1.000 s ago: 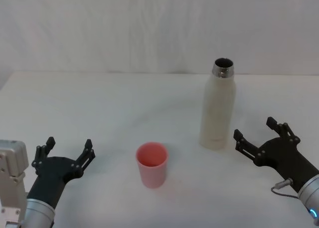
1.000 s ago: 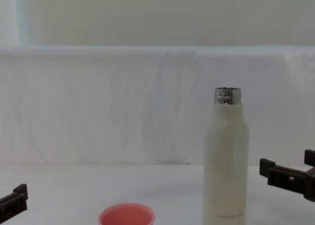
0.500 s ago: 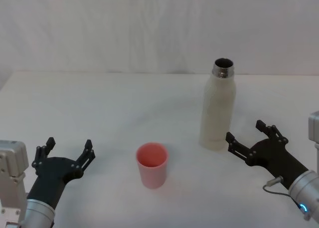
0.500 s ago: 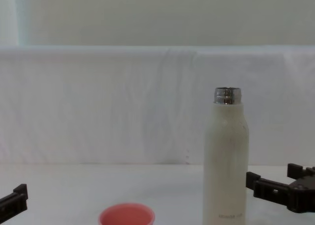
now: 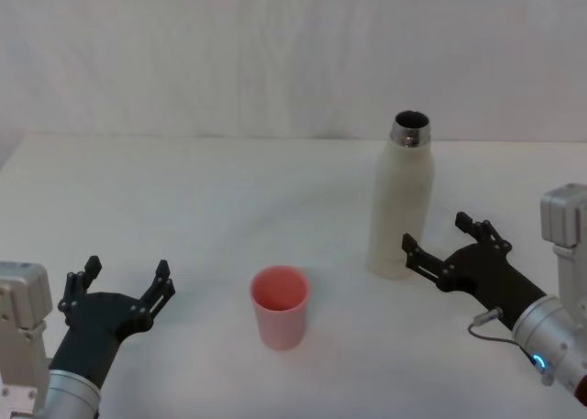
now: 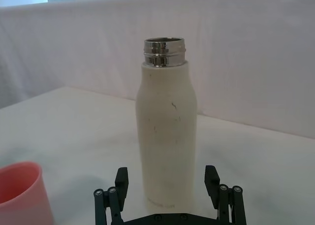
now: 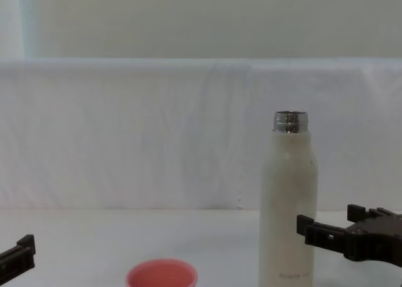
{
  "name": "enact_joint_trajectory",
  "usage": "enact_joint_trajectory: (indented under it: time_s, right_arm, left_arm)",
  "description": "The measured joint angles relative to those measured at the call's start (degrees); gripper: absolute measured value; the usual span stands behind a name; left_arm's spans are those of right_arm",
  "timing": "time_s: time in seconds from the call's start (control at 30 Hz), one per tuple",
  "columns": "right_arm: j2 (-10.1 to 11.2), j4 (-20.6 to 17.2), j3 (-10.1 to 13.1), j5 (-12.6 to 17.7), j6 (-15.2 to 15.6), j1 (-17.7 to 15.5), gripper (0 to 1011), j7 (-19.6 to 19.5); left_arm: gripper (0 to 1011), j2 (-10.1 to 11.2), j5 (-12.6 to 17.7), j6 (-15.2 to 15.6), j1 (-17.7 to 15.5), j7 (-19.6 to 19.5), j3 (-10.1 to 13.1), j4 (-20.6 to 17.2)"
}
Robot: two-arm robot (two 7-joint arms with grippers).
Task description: Grasp the thermos with one hand and pour water into the cup lid.
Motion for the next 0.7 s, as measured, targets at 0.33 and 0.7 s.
enact_joint_trajectory:
  time_s: [0.33, 0.7]
  right_arm:
    - [-0.2, 1.5, -0.9, -0.5, 0.9, 2.5, 1001, -0.2]
    - [-1.2, 3.4, -1.7, -0.8, 2.0, 5.0, 1001, -1.0]
  left_arm:
    - [1001, 0.0, 0.0, 0.0, 0.0, 0.0, 0.0, 0.0]
    - [1001, 0.0, 0.0, 0.0, 0.0, 0.0, 0.0, 0.0]
